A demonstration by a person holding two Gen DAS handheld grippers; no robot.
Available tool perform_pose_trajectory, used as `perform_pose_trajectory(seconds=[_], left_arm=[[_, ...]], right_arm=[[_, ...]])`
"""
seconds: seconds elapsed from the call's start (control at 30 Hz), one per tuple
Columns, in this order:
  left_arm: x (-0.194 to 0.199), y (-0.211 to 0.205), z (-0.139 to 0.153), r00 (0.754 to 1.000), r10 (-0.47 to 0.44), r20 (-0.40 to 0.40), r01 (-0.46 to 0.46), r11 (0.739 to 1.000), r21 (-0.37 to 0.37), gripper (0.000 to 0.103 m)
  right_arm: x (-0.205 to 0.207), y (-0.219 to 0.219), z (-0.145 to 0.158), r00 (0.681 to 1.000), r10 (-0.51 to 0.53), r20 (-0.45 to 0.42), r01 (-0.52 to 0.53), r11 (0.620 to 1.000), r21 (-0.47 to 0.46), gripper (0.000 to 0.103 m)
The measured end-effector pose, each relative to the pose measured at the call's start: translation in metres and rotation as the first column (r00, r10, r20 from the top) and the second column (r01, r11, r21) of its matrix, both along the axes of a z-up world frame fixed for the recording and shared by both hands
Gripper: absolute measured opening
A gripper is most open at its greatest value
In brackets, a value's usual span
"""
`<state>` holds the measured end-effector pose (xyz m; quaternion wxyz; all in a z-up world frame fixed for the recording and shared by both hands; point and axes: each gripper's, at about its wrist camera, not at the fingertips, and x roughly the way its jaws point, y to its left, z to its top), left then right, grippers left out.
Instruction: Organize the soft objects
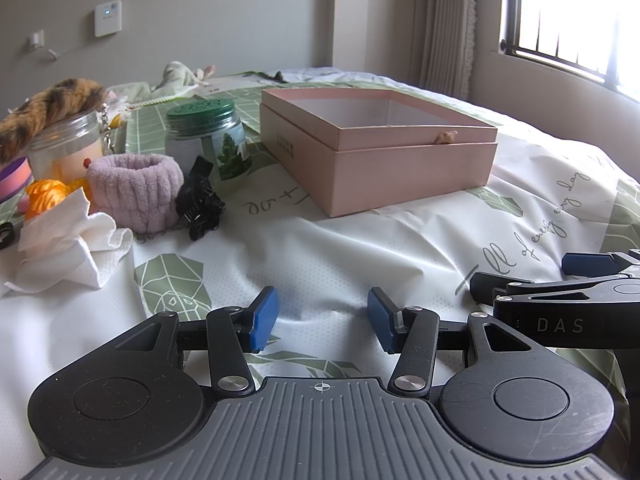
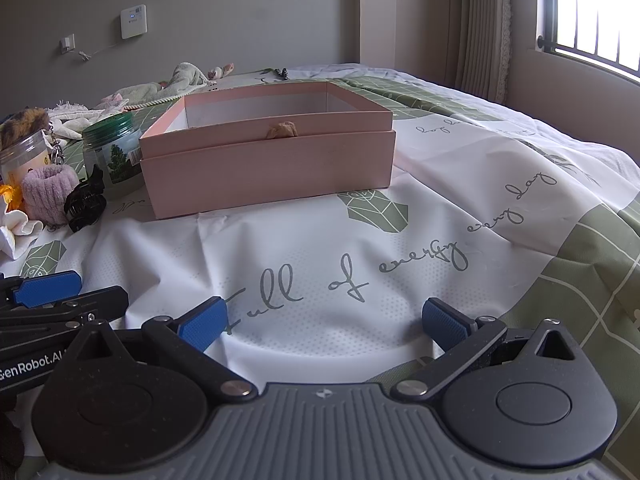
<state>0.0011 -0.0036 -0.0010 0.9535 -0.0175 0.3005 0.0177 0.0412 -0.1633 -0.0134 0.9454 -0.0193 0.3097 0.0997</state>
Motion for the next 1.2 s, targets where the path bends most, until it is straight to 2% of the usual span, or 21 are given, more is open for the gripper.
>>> perform_pose_trajectory(seconds=[1.2], left_arm=[[-0.0001,-0.0004,-0.0002,1.0,0.0,0.001,0.0,1.0,0.003,0.055]], right_arm=[[0.0007,-0.0009,0.0003,1.0,0.0,-0.003,0.0,1.0,-0.001,0.103]])
